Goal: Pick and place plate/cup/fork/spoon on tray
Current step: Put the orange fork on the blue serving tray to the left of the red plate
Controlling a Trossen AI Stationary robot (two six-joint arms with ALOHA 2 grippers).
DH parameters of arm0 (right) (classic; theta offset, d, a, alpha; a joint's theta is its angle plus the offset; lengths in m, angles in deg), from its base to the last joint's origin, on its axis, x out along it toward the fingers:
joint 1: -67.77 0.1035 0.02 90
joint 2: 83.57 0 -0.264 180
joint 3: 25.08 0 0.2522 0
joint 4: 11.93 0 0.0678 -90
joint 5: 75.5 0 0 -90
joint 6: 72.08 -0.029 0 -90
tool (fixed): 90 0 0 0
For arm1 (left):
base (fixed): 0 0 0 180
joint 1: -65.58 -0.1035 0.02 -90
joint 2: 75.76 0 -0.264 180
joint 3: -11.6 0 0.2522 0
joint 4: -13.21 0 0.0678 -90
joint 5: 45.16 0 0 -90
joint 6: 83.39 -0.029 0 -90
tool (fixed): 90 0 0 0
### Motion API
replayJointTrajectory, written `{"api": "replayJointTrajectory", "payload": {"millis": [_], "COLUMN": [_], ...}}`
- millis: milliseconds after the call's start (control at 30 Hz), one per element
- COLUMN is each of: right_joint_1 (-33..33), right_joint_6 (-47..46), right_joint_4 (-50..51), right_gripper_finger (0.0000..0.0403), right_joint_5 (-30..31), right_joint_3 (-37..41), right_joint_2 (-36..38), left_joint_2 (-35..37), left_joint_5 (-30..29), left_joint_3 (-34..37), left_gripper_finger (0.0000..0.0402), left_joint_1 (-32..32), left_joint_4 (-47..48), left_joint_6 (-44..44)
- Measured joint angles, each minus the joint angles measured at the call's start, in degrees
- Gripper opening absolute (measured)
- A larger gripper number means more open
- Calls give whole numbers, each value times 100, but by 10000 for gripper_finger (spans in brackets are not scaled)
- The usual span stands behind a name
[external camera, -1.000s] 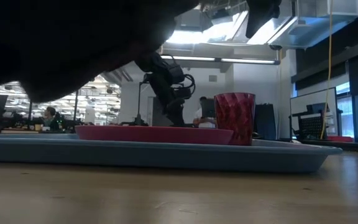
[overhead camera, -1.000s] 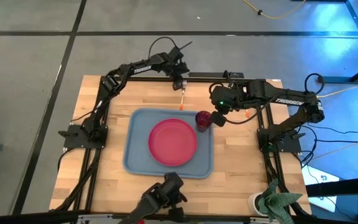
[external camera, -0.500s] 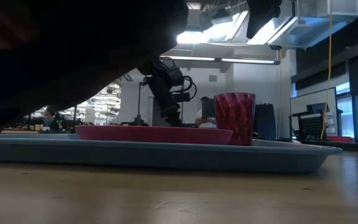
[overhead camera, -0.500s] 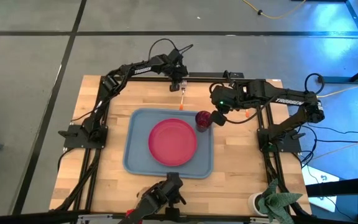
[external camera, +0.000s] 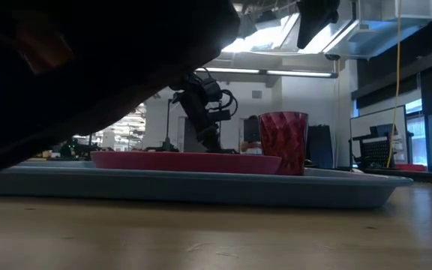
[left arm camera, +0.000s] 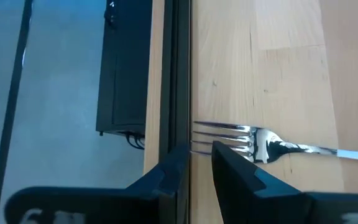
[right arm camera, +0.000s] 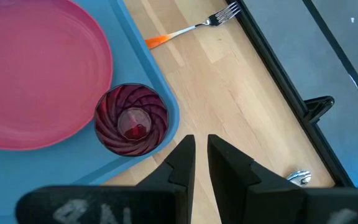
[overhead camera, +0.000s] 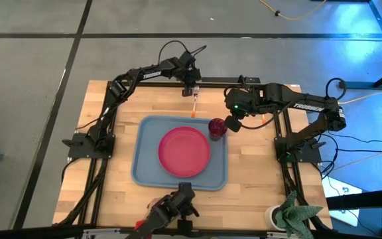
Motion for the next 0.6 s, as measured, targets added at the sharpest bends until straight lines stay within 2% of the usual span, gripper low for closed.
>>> {"api": "replayJointTrajectory", "payload": {"millis": [600], "right_joint_1": [-37], "right_joint_6": [-5], "right_joint_4": [81], "right_gripper_finger": [49], "right_joint_5": [-11], "right_joint_3": [0], "right_joint_2": [2], "left_joint_2": [-353], "left_joint_5": [427], "left_joint_3": [-9], "left_gripper_finger": [63], "left_joint_1": [-101], "left_joint_4": [-99], "left_joint_6": [184]}}
